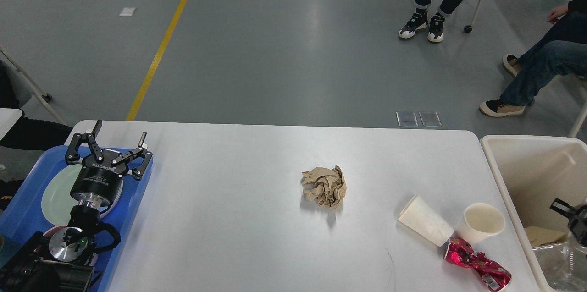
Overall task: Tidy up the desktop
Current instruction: 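Raise the right gripper out of the bin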
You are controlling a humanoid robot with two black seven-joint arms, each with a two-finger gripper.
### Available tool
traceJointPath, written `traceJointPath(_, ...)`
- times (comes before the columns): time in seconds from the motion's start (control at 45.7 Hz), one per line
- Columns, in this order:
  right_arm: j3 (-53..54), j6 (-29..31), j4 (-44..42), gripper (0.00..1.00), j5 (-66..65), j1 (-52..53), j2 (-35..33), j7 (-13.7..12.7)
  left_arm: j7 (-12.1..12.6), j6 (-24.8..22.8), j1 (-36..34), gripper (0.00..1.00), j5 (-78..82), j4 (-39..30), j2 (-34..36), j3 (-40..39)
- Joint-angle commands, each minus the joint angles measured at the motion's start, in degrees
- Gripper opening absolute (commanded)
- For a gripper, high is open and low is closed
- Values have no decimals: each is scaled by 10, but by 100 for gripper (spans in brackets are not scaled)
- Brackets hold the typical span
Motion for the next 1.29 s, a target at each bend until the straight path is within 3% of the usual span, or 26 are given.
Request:
traceJointPath(0.0,-3,-23,0,8,-1,-21,31,0,0,0,0,96,0,0,0,0)
traceJointPath(0.066,-3,-26,0,13,-1,-29,40,0,0,0,0,96,0,0,0,0)
traceJointPath(0.109,-3,-27,0,22,-1,-29,40,0,0,0,0,96,0,0,0,-1)
traceJointPath(0.153,-2,-30,0,40,-1,-29,41,1,1,0,0,96,0,0,0,0)
traceJointPath(0.241,0,-55,0,87,0,-27,41,2,1,0,0,96,0,0,0,0)
traceJointPath(0.284,1,-68,1,100,0,-26,41,2,0,0,0,96,0,0,0,0)
traceJointPath(0.547,5,-72,17,100,0,-12,41,3,1,0,0,96,0,0,0,0)
traceJointPath(0.722,-12,-39,128,100,-14,93,-8,1,1,0,0,96,0,0,0,-1)
traceJointPath(1.028,-114,140,394,100,-100,448,-33,-31,1,0,0,96,0,0,0,-1)
traceJointPath(1.137,-159,208,478,100,-98,577,2,-46,1,0,0,96,0,0,0,-1)
traceJointPath(1.268,-181,338,557,100,-97,719,72,-51,1,0,0,96,0,0,0,0)
